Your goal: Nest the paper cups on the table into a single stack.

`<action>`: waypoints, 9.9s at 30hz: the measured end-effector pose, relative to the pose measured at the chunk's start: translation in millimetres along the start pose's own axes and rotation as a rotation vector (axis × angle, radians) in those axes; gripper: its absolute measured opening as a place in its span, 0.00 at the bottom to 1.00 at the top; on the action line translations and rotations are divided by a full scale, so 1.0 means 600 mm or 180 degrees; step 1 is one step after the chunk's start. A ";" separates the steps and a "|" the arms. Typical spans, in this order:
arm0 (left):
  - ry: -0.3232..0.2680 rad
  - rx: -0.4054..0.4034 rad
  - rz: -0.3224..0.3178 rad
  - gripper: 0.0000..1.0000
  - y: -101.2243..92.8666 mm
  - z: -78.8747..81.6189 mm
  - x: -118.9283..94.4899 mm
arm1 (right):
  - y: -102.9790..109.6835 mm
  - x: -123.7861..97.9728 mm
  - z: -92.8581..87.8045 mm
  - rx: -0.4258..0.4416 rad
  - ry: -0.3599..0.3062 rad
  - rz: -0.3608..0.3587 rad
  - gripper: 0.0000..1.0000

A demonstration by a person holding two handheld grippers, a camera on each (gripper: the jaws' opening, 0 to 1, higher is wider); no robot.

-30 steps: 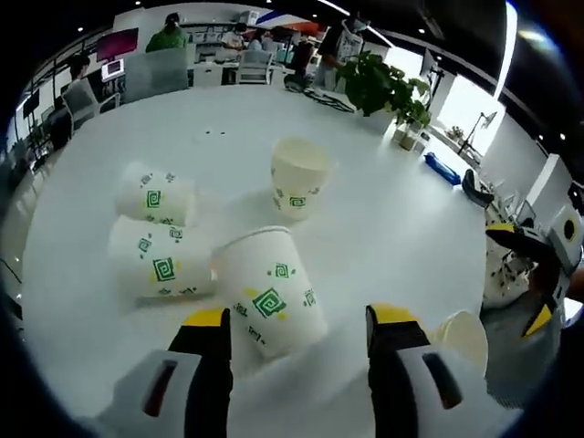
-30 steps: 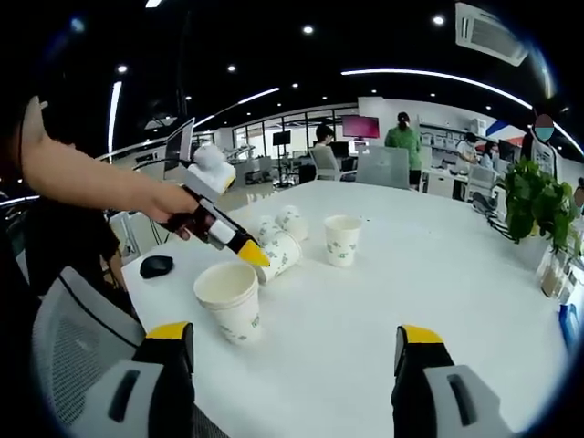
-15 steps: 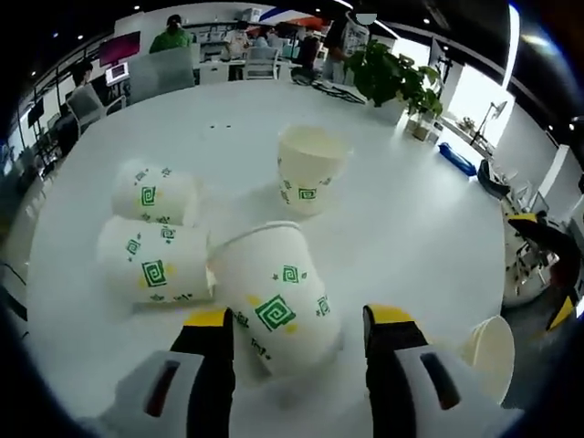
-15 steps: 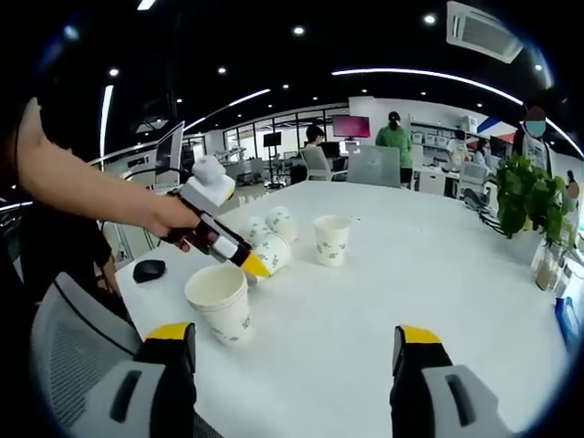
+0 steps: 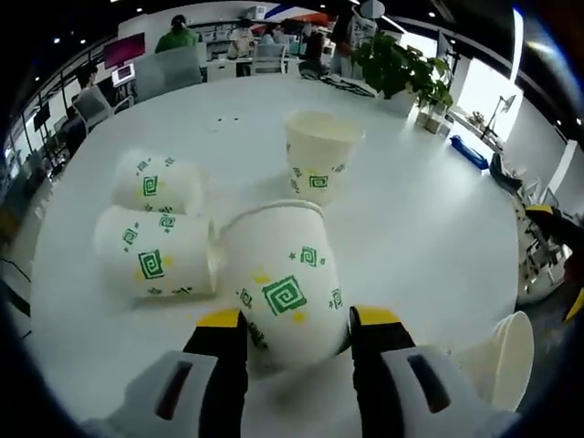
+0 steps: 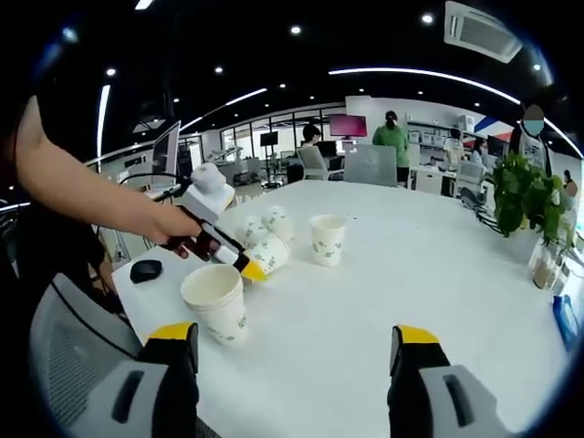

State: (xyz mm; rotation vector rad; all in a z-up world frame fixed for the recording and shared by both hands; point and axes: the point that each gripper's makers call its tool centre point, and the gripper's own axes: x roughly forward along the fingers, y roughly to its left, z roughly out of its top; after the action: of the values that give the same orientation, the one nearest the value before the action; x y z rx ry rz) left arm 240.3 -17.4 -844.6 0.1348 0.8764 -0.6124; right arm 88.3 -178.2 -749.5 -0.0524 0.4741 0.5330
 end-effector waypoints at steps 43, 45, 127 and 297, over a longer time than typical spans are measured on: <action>-0.0798 0.0323 0.0051 0.38 -0.030 0.061 -0.153 | 0.019 0.000 0.011 0.0046 -0.0087 0.0169 0.86; -0.0836 0.0351 0.0038 0.38 -0.033 0.063 -0.160 | 0.020 0.000 0.011 0.0051 -0.0086 0.0182 0.85; -0.1508 0.1785 -0.1488 0.38 -0.291 0.002 -0.319 | 0.103 0.003 0.129 0.0908 -0.0058 0.1350 0.31; -0.1424 0.0858 -0.0648 0.63 -0.159 -0.035 -0.326 | 0.108 0.086 0.090 -0.0173 0.0203 0.0931 0.47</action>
State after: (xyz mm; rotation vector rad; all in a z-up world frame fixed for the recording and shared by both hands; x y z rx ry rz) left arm 78.8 -0.7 -697.9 0.1450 0.3735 -0.9092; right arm 117.6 -88.6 -719.8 -0.0524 0.5332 0.8331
